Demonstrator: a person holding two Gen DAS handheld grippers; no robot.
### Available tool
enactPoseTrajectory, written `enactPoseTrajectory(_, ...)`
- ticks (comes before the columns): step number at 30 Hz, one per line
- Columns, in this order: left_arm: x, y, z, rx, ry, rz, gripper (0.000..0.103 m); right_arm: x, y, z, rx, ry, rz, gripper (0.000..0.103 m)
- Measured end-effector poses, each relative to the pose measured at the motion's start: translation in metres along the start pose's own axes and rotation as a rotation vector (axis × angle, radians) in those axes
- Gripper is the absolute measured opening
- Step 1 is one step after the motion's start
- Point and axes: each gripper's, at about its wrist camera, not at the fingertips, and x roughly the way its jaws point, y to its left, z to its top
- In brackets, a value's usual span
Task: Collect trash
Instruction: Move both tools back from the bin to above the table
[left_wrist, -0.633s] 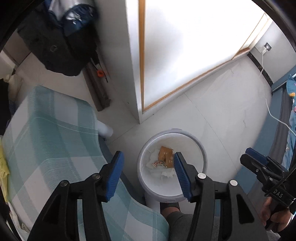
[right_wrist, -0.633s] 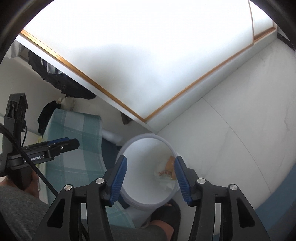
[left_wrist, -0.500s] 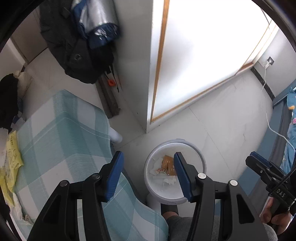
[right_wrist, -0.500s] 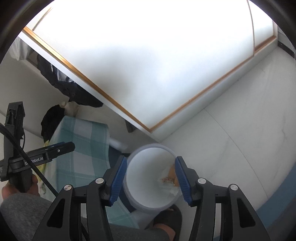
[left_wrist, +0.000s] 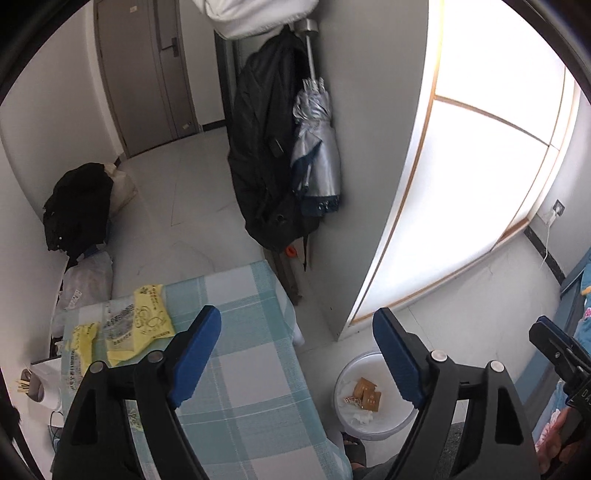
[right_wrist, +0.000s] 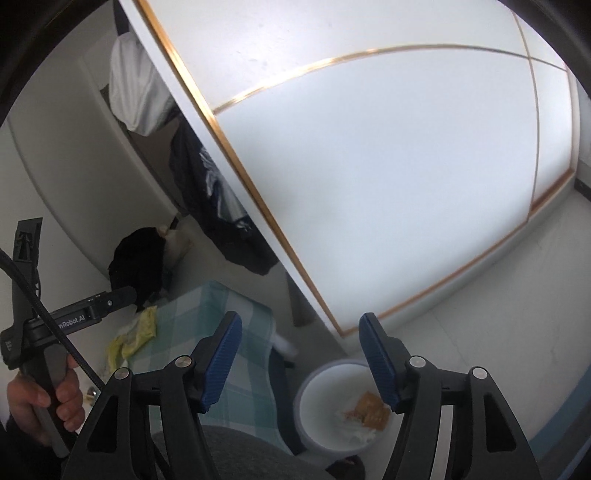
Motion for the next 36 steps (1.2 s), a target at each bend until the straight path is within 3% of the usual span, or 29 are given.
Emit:
enactPoseTrajectory(13,-0.056,0.097,-0.02,-0.195,-0.152,0.088,0.09,-0.034,0.13,0.006,-0.201,-0.14,0.157,0.086)
enactPoseTrajectory(20,-0.08,0.145,-0.043,-0.274,-0.209,0.153,0.092,-0.014,0.195,-0.018,-0.286,-0.111,0.248,0.088)
enactPoseTrajectory(23,-0.083,0.164,-0.052,-0.309,-0.223,0.178,0.097,-0.007,0.218,-0.03,-0.325,-0.093,0.282,0.088)
enactPoseTrajectory(29,-0.082,0.201,-0.071,-0.368,-0.256,0.225,0.098,0.013,0.256,-0.053,-0.373,-0.069,0.335,0.088)
enactPoseTrajectory(36,-0.075,0.249,-0.086,-0.417,-0.27,0.266,0.098,0.044,0.283,-0.07,-0.427,-0.047,0.33,0.091)
